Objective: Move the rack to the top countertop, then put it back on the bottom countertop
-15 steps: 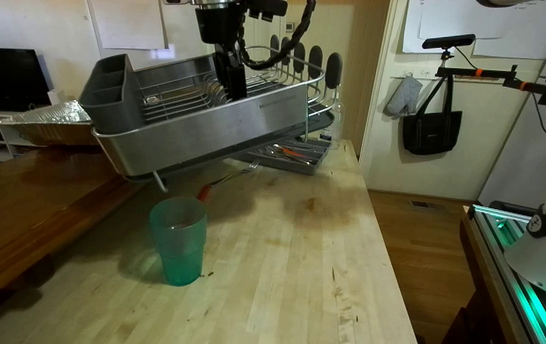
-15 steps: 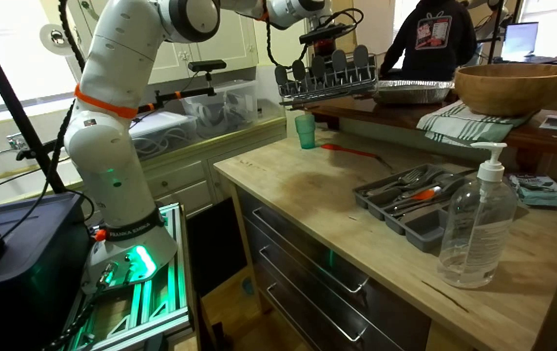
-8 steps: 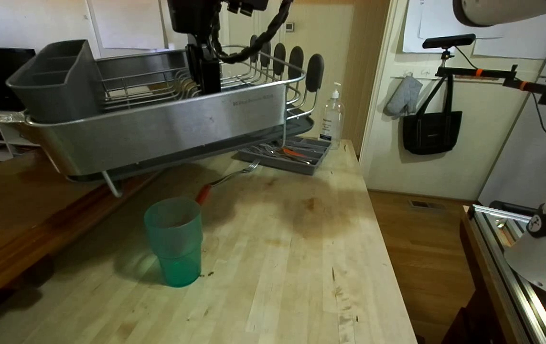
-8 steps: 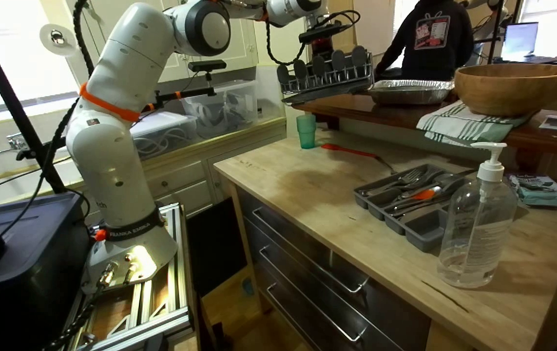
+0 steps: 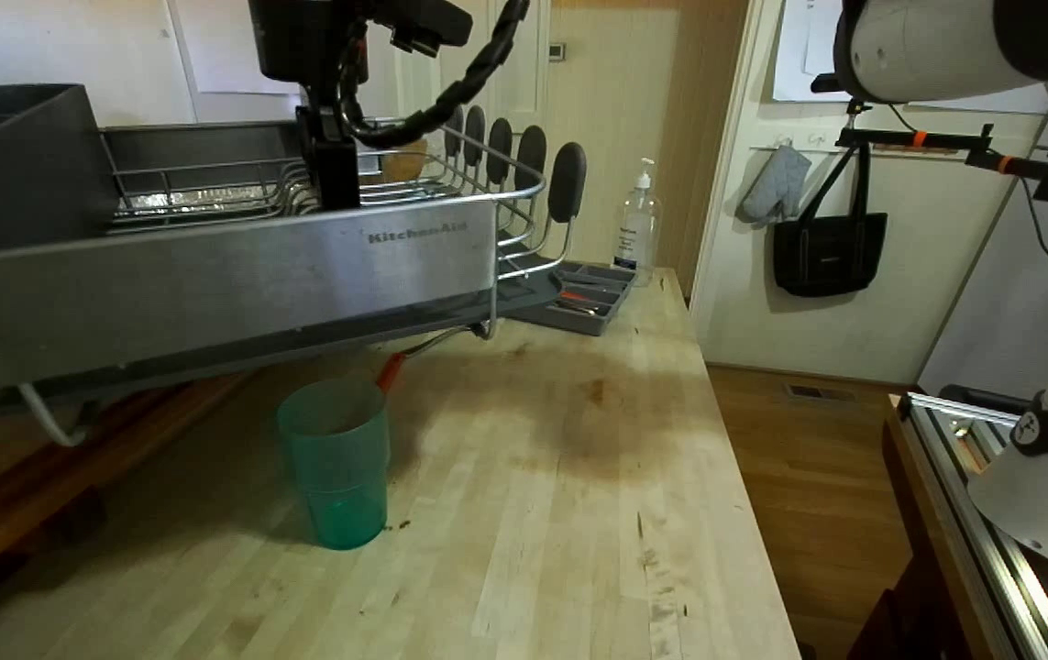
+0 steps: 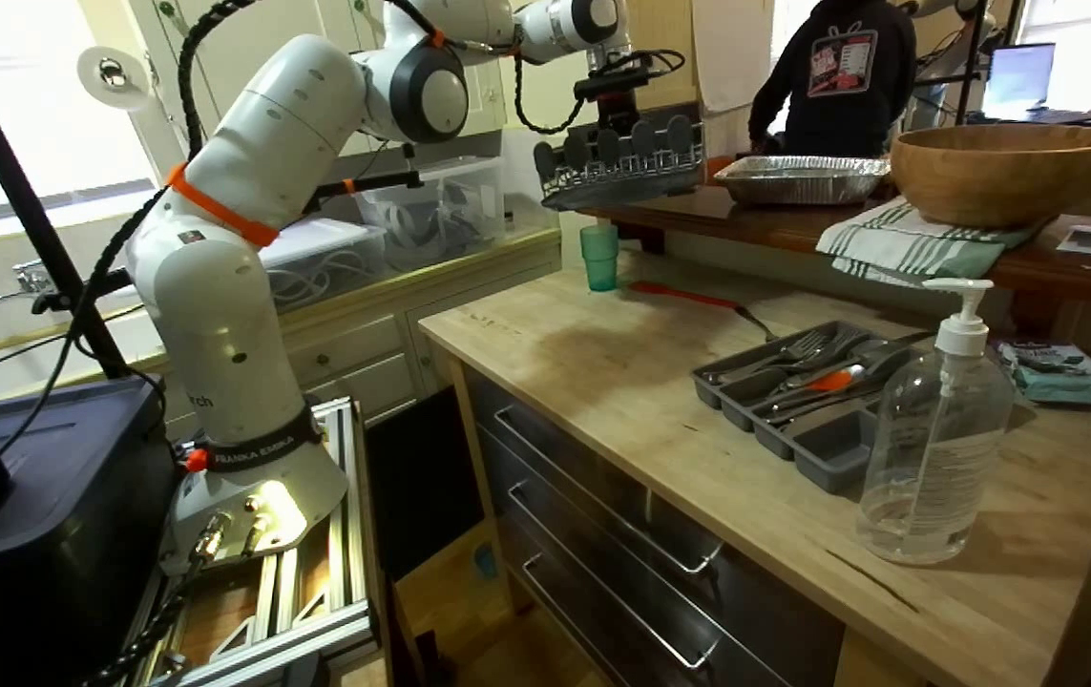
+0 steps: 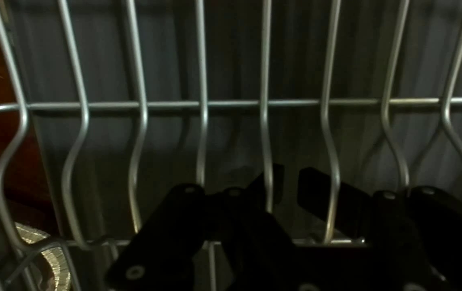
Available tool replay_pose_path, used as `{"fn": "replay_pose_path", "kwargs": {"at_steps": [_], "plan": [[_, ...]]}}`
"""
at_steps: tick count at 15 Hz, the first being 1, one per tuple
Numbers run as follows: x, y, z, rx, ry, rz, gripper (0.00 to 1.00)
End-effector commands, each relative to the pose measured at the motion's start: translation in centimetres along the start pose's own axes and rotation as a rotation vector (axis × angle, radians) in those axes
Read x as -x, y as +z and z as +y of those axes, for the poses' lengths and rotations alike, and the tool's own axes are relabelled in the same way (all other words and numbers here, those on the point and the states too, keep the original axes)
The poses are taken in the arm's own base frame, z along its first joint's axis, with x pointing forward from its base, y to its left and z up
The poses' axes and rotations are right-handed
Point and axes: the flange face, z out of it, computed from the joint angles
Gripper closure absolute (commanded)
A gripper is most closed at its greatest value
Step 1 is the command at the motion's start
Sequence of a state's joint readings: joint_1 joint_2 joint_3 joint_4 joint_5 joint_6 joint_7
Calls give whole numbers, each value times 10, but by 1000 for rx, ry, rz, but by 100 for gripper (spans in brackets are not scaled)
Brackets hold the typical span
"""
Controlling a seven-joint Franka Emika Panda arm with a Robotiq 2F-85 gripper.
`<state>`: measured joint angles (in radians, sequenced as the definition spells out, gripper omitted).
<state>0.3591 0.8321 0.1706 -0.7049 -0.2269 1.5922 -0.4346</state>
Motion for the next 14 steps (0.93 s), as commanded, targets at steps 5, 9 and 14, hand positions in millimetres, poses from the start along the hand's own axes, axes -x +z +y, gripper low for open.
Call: {"fn": "replay_pose_path", "kwargs": {"at_steps": [5,9,14], "plan": [[-10,-3,-6,-42,28,56,82],[-18,28,-7,-84,152,55,95],[-35,47,-15,-62,283,100,95]]}}
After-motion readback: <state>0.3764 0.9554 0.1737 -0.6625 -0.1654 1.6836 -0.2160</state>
